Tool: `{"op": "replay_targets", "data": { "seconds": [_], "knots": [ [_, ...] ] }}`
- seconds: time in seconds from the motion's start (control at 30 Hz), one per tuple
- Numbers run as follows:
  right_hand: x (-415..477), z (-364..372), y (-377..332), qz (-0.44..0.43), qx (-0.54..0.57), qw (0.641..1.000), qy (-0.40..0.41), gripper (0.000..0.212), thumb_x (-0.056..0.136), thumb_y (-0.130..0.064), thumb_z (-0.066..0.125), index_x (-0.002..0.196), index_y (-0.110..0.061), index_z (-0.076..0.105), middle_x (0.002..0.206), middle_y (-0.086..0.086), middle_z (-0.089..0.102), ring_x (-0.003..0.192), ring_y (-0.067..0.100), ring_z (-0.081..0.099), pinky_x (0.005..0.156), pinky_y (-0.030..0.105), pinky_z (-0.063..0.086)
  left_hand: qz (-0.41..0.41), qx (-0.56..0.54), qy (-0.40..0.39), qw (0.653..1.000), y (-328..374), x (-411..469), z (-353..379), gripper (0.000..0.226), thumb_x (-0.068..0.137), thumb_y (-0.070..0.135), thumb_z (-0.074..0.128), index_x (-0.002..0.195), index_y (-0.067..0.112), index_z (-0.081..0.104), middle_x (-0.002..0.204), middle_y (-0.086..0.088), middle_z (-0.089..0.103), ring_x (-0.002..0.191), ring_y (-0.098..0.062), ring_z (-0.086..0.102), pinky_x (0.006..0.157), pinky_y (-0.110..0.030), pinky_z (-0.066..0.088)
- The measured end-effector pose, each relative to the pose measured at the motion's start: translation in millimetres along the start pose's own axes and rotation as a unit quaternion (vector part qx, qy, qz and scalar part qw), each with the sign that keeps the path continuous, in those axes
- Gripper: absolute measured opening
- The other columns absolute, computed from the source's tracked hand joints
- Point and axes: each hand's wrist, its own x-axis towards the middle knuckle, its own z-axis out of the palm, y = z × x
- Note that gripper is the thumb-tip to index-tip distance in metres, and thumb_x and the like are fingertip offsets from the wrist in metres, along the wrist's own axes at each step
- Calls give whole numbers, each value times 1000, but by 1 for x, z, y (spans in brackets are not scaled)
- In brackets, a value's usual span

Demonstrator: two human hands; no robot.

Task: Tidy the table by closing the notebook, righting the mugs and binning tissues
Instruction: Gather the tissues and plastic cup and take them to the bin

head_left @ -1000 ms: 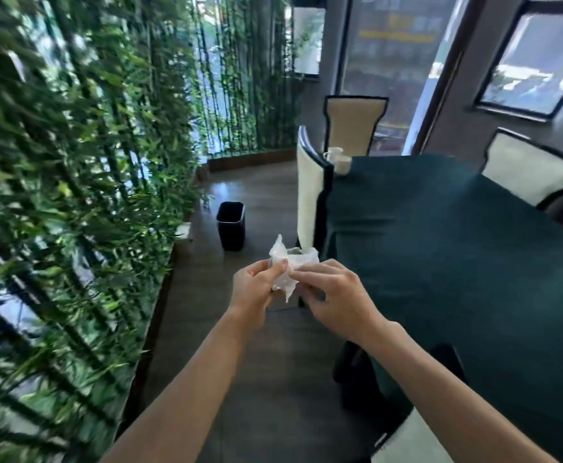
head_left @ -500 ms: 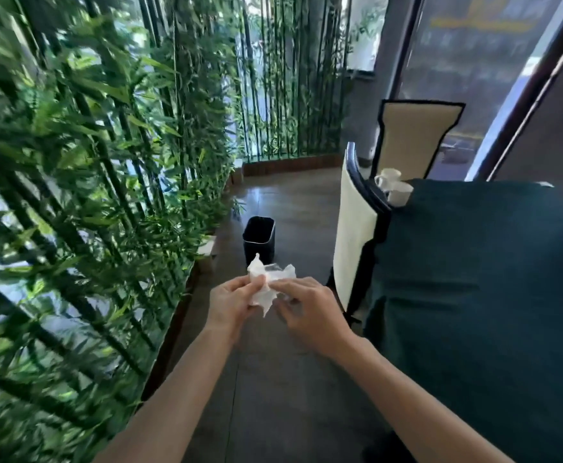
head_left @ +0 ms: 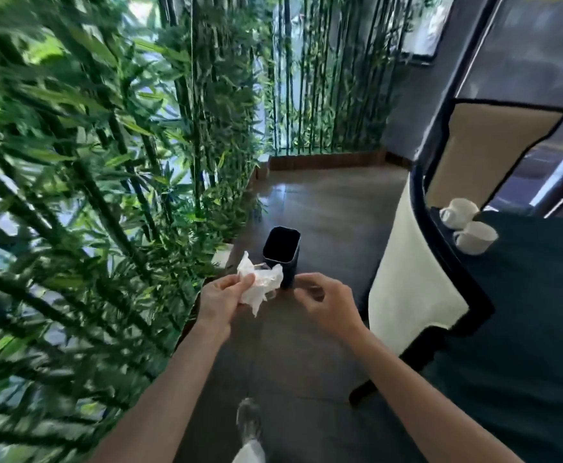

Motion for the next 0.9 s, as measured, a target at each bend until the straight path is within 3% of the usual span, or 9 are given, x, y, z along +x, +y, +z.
{"op": "replay_targets", "data": {
  "seconds": [0.1, 0.2, 0.3, 0.37, 0.43, 0.63, 0.77, 0.83, 0.9],
  "knots": [
    [64, 9, 16, 39, -10, 999, -21, 29, 89, -20, 78, 118, -17, 77, 109, -3, 79, 94, 9, 72, 94, 23, 54, -23, -10, 12, 1000, 10, 71, 9, 8, 85, 11, 86, 84, 10, 78, 102, -23, 78, 92, -33, 71, 93, -53, 58],
    [133, 22, 31, 91, -4, 995, -49, 30, 89, -24, 79, 118, -19, 77, 110, -5, 79, 98, 6, 71, 92, 19, 51, -71, -37, 27, 996, 18, 143, 19, 14, 84, 8, 86, 94, 6, 76, 102, -22, 77, 90, -31, 72, 78, -43, 62],
    [195, 38, 49, 133, 3, 990, -56, 30, 90, -27, 78, 118, -18, 77, 112, -4, 78, 100, 7, 70, 89, 16, 47, -100, -59, 16, 993, 28, 205, 33, 10, 86, 7, 84, 90, 10, 75, 80, -8, 81, 69, -18, 76, 56, -31, 62],
    [233, 50, 65, 157, 13, 986, -50, 30, 90, -27, 77, 118, -15, 77, 113, -2, 78, 103, 11, 70, 92, 20, 49, -110, -64, 21, 992, 35, 244, 48, 13, 87, 3, 81, 84, 13, 72, 60, 6, 78, 52, -7, 74, 53, -29, 60],
    [264, 58, 81, 180, 32, 983, -35, 29, 91, -26, 76, 118, -13, 77, 115, 0, 77, 108, 14, 70, 97, 26, 51, -123, -68, 32, 990, 42, 277, 62, 16, 87, 0, 81, 81, 13, 73, 54, 8, 76, 47, -5, 72, 55, -32, 60],
    [366, 71, 154, 255, 74, 964, -21, 23, 92, -29, 73, 113, -23, 77, 110, -7, 76, 107, 9, 68, 85, 20, 45, -148, -22, 68, 986, 26, 385, 107, 16, 88, 5, 81, 78, 16, 74, 78, -7, 75, 65, -17, 71, 56, -32, 60],
    [437, 84, 213, 287, 79, 954, -45, 24, 93, -29, 71, 115, -22, 76, 107, -5, 77, 102, 12, 70, 90, 26, 52, -177, 8, 88, 980, 1, 461, 141, 28, 90, 4, 77, 67, 18, 75, 59, 6, 75, 68, -18, 67, 55, -29, 58],
    [471, 94, 248, 312, 89, 944, -57, 22, 94, -27, 71, 114, -21, 76, 106, -3, 78, 98, 14, 71, 83, 24, 53, -196, 26, 96, 976, -16, 502, 161, 26, 94, 5, 72, 72, 17, 76, 76, -4, 76, 73, -22, 67, 65, -35, 59],
    [502, 107, 284, 334, 97, 934, -74, 21, 95, -25, 70, 115, -18, 75, 105, 0, 78, 94, 13, 71, 73, 19, 52, -224, 20, 108, 968, -32, 543, 179, 14, 99, 7, 64, 90, 10, 74, 96, -14, 72, 82, -28, 68, 75, -40, 57]
  ]
}}
